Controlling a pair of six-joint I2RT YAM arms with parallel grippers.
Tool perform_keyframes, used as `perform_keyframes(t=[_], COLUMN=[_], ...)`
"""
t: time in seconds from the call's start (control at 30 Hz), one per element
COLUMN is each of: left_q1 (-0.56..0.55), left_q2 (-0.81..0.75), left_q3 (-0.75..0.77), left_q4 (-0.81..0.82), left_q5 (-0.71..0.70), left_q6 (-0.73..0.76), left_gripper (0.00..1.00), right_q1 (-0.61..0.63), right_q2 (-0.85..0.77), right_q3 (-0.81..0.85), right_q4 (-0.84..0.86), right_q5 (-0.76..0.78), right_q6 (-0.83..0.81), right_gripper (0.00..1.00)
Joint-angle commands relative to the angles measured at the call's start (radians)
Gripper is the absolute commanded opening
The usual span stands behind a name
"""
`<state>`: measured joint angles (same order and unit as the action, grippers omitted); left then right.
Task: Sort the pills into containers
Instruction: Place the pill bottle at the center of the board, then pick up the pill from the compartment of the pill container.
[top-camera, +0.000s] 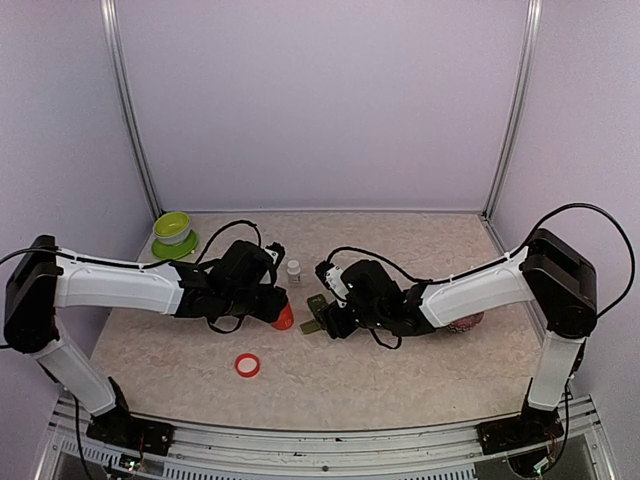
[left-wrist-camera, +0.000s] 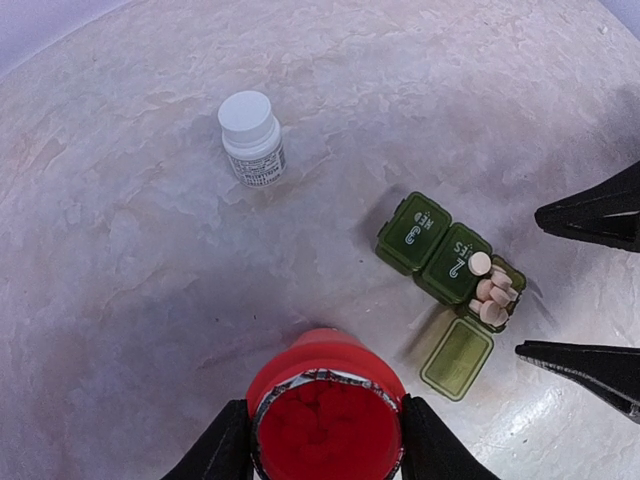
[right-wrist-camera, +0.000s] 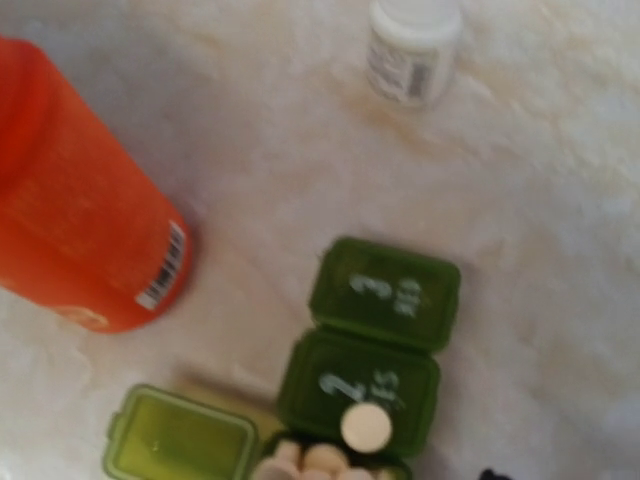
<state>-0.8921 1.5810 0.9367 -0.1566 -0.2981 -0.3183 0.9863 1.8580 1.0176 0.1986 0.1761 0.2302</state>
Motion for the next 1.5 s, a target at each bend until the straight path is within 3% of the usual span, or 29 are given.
perform_keyframes(t=[0.0,0.1,0.3,0.4,0.93,1.2,1.47], left_q1=[-0.004,-0.004,0.007,0.027,0.138,0.151,0.159], left_q2=[0.015,0.013,-0.008,-0.041,-0.229,-0.231,-0.225], left_q3=[0.013,0.015,0.006,-0.029,-0.320,-0.349,-0.358], left_q4=[0.015,0.030,0.061,0.114,0.511,0.548,0.555], left_q5=[0.002,0.021,0.039,0.066,0.274,0.294,0.302], left_q6=[0.009,0.010,0.003,-0.012,-0.002,-0.007,-0.016], left_gripper=[0.53,0.61,0.86,0.94,0.99,0.99,0.99], right_q1=[0.004,0.004,-0.004,-0.006,-0.033,-0.042,-0.047], right_q2=[0.021,0.040,0.078,0.091,0.135,0.165,0.182], right_q3=[0.046,0.085,0.141,0.160,0.248,0.287,0.306], right_q4=[-0.072,-0.110,-0.168,-0.196,-0.309,-0.345,-0.351], right_q5=[0.034,0.038,0.048,0.047,0.037,0.025,0.024], right_q6=[0.062,0.069,0.091,0.107,0.152,0.153,0.152], right_gripper=[0.67,0.67,0.64,0.58,0.52,0.43,0.43])
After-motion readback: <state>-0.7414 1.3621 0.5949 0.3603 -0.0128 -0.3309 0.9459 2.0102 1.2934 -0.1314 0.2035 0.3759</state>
